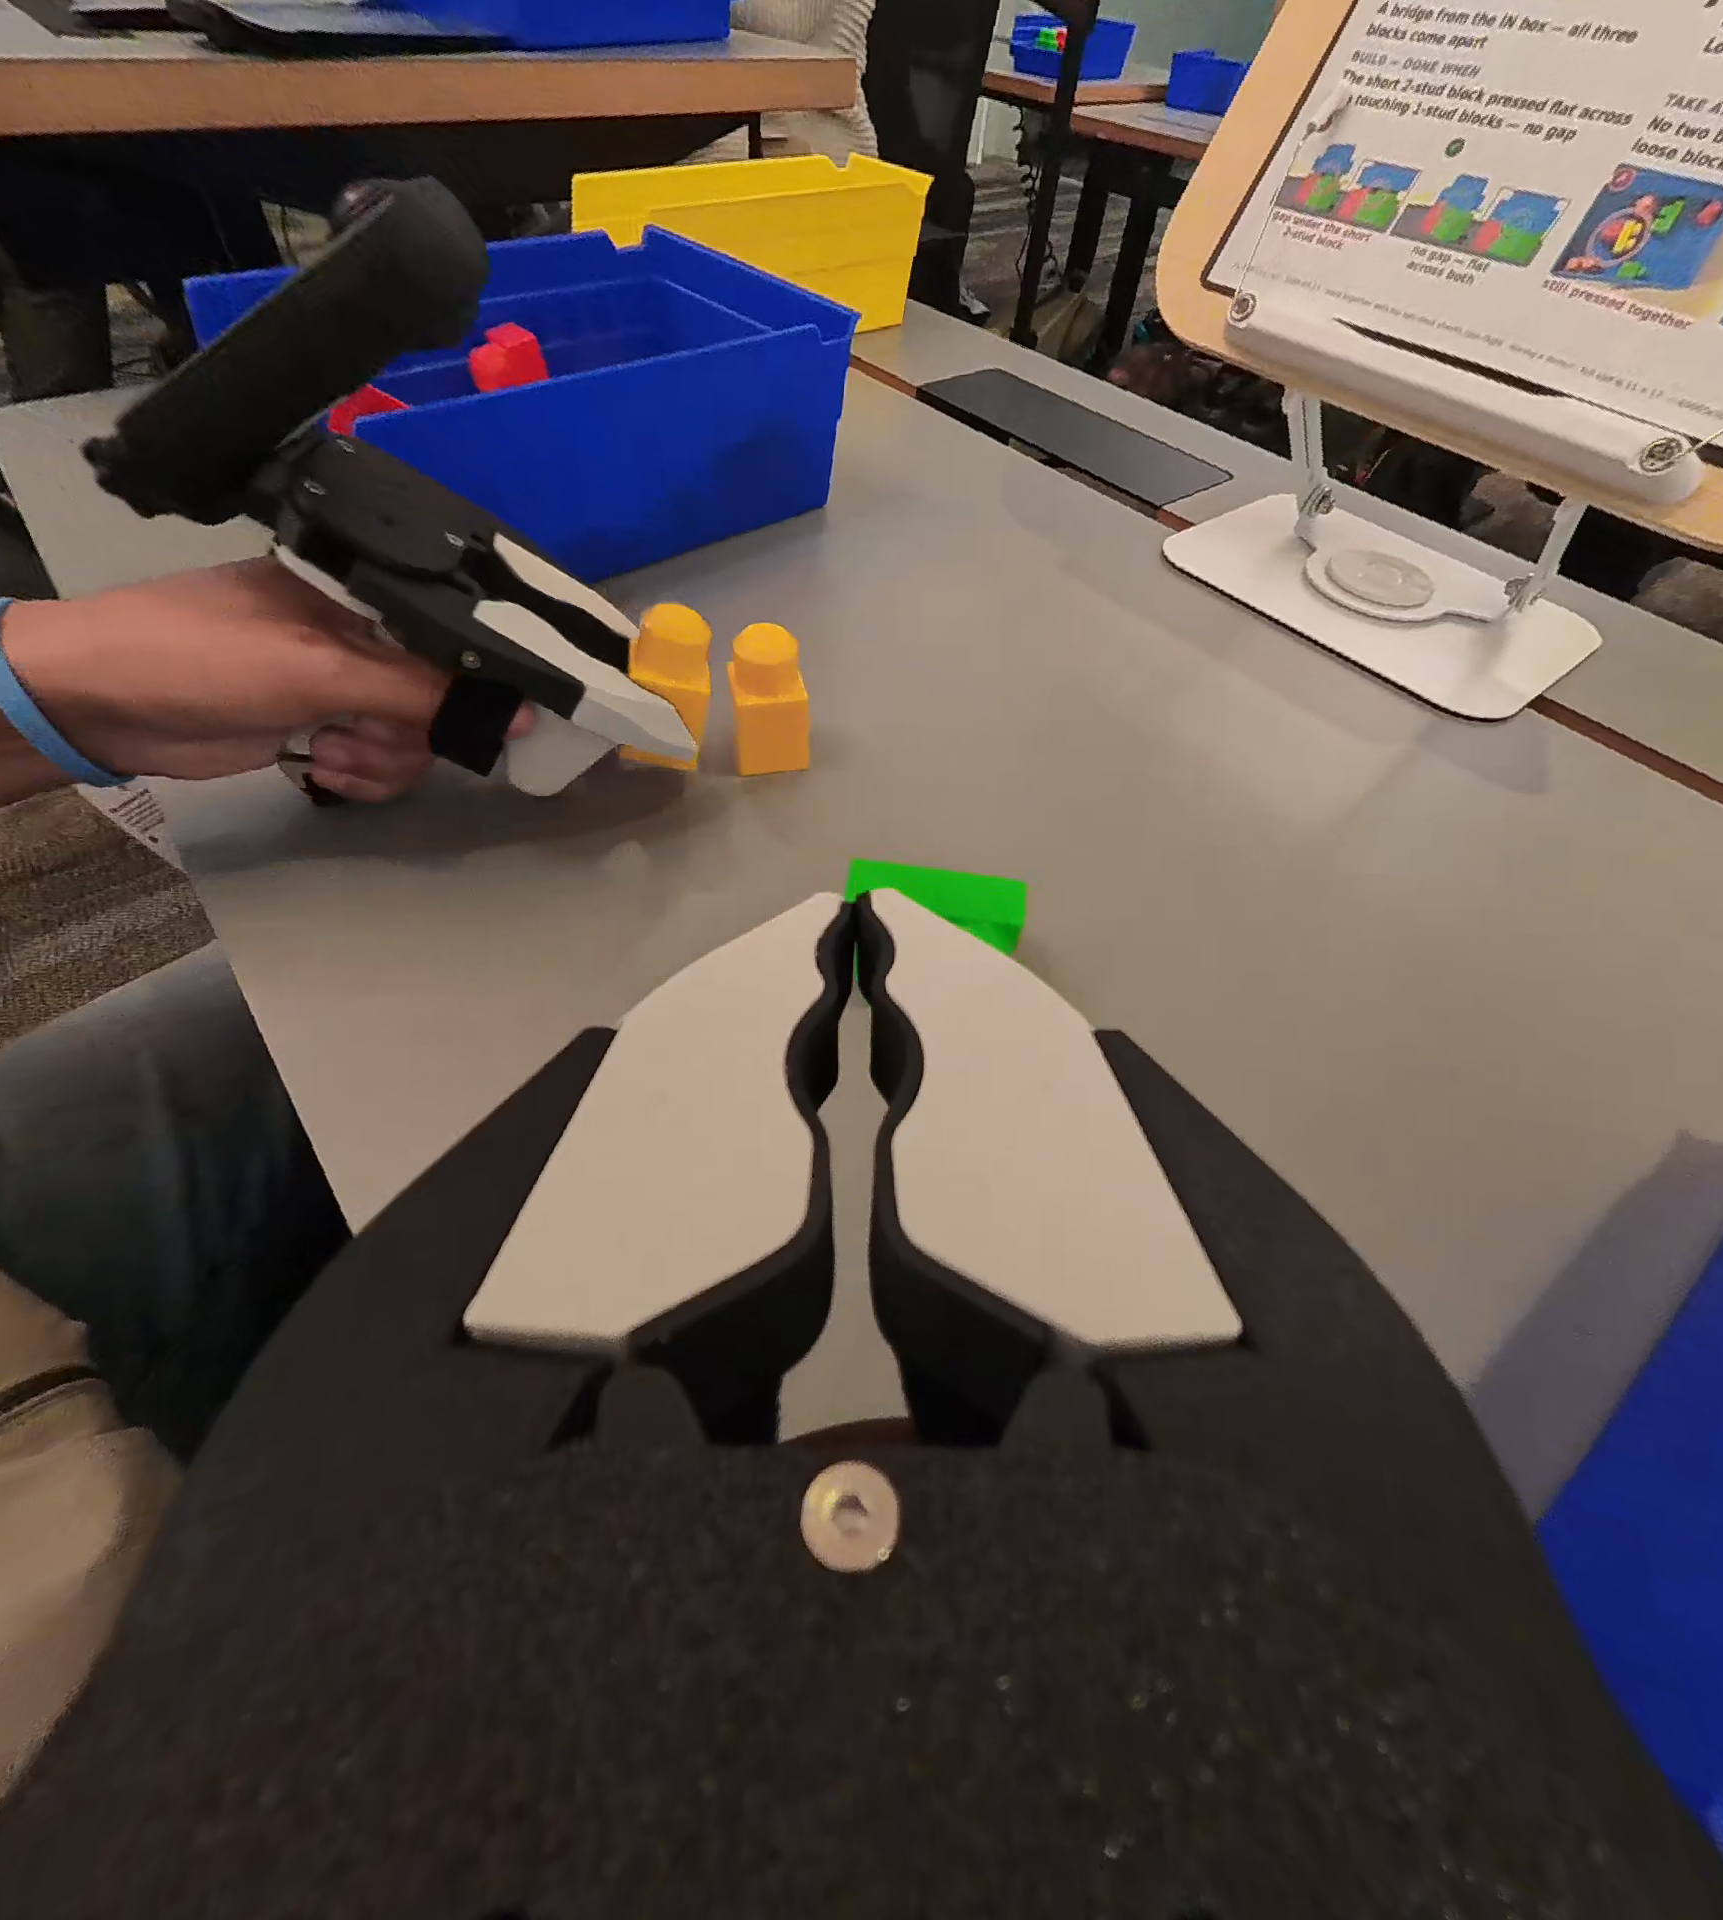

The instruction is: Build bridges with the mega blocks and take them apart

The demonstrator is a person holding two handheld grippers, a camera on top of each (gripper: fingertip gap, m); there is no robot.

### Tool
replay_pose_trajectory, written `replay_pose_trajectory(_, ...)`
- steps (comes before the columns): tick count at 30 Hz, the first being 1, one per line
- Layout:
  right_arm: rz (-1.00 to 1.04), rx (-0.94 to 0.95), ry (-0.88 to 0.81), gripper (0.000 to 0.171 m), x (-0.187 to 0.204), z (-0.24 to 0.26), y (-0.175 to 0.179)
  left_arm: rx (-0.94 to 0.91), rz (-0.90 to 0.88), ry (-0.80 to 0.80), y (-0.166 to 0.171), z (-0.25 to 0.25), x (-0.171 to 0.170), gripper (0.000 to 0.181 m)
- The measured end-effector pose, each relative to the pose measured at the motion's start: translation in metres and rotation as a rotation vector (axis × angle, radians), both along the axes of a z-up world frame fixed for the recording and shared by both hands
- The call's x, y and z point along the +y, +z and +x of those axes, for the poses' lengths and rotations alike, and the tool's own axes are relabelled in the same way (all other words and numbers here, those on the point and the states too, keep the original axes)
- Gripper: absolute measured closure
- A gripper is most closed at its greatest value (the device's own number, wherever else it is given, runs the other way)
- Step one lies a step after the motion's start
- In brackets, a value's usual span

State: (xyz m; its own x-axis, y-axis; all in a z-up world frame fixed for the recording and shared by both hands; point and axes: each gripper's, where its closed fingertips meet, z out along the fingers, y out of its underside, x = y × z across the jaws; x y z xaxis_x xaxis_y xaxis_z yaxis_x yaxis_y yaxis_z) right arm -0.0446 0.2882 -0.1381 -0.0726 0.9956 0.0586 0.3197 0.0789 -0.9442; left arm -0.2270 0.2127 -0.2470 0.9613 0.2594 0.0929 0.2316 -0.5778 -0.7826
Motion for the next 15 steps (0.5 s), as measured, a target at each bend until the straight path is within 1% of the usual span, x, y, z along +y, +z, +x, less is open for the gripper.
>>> replay_pose_trajectory(2,-0.002,0.01,-0.003,0.171,0.002,0.002,0.003,0.017,-0.005,-0.013,0.0,-0.002,0.003,0.145)
replay_pose_trajectory(4,-0.001,0.012,0.001,0.171,0.002,0.004,0.005,0.042,-0.028,0.021,-0.003,-0.009,0.002,0.145)
replay_pose_trajectory(9,0.004,0.011,0.005,0.171,0.002,0.006,0.006,-0.007,-0.054,-0.014,-0.01,-0.002,0.003,0.145)
replay_pose_trajectory(15,0.008,0.006,0.009,0.171,0.001,0.005,0.005,-0.015,-0.062,0.016,-0.011,-0.007,0.002,0.145)
